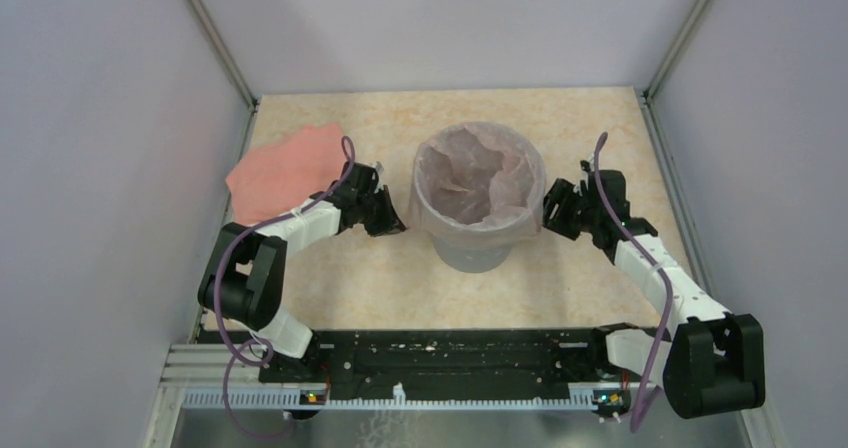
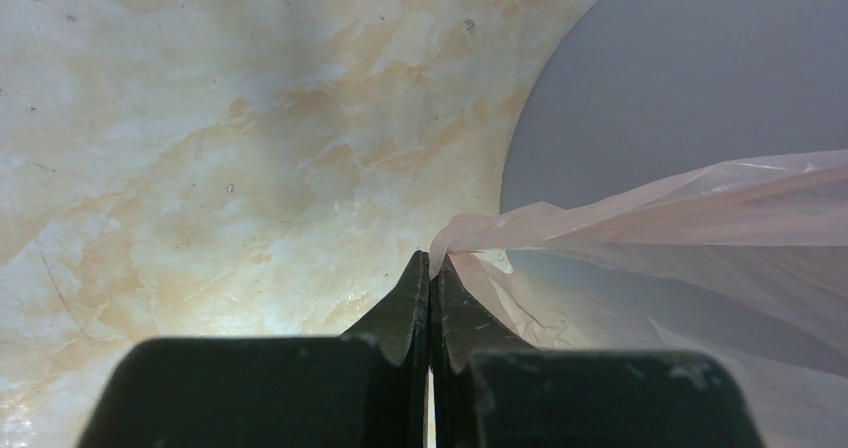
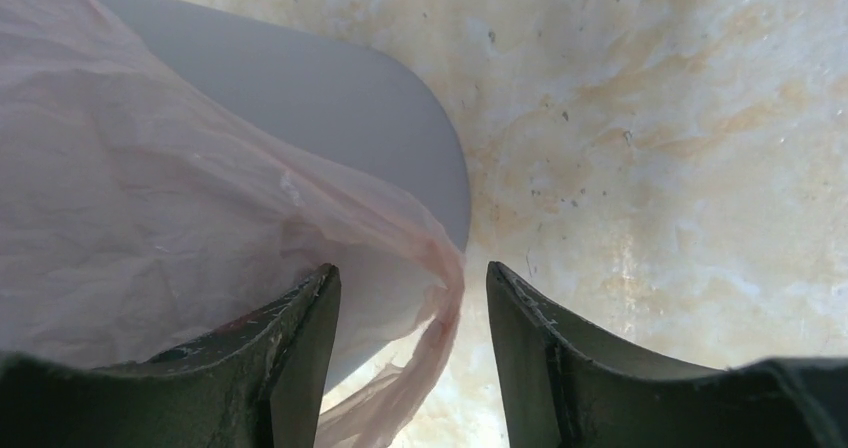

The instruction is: Put the trash bags into the trash bin

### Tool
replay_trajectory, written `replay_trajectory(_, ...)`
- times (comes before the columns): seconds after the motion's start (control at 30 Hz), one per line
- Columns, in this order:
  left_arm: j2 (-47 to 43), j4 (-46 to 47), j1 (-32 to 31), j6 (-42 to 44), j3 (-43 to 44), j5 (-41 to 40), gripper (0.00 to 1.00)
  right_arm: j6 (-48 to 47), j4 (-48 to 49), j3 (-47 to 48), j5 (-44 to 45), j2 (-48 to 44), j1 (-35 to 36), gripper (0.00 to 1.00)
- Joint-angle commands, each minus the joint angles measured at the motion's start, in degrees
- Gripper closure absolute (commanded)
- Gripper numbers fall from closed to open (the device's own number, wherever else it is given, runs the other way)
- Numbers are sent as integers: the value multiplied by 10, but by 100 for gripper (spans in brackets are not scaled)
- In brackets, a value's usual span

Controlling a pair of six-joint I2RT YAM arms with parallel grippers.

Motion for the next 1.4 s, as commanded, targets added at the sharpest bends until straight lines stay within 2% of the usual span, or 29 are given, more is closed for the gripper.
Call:
replay_trajectory(0.0, 6, 1, 2, 12, 14, -2, 100, 24, 32, -21, -38, -1, -5, 43)
replay_trajectory(0.3, 7, 4, 2, 11, 15, 3, 100, 65, 101, -68, -114, 5, -17, 44)
replay_trajectory(0.43, 7, 3, 2, 11, 15, 2, 100, 84, 130, -86, -127, 11, -18, 50)
replay_trajectory(0.5, 7, 4, 2, 11, 15, 1, 100, 96, 148, -95, -136, 14, -20, 59)
replay_trajectory(0.63, 7, 2, 2, 12, 15, 1, 100, 116, 181, -101, -147, 24, -24, 86)
replay_trajectory(0.67, 7, 1, 2, 13, 16, 0, 100, 116, 178, -99, -141, 24, -24, 96)
replay_trajectory(0.7, 6, -1, 2, 14, 16, -1, 100, 109, 168, -95, -131, 25, -24, 100)
replay_trajectory(0.8, 8, -10, 2, 20, 21, -8, 100, 68, 111, -72, -69, 24, -24, 100)
replay_trajectory(0.93, 20, -16, 2, 27, 25, -21, 100, 7, 62, -49, 55, 42, -24, 100)
replay_trajectory(1.1, 42, -20, 2, 36, 30, -40, 100, -27, 59, -35, 174, 91, -24, 100)
replay_trajectory(1.37, 76, -36, 20, 54, 44, -80, 100, -49, 72, -34, 292, 122, -36, 100)
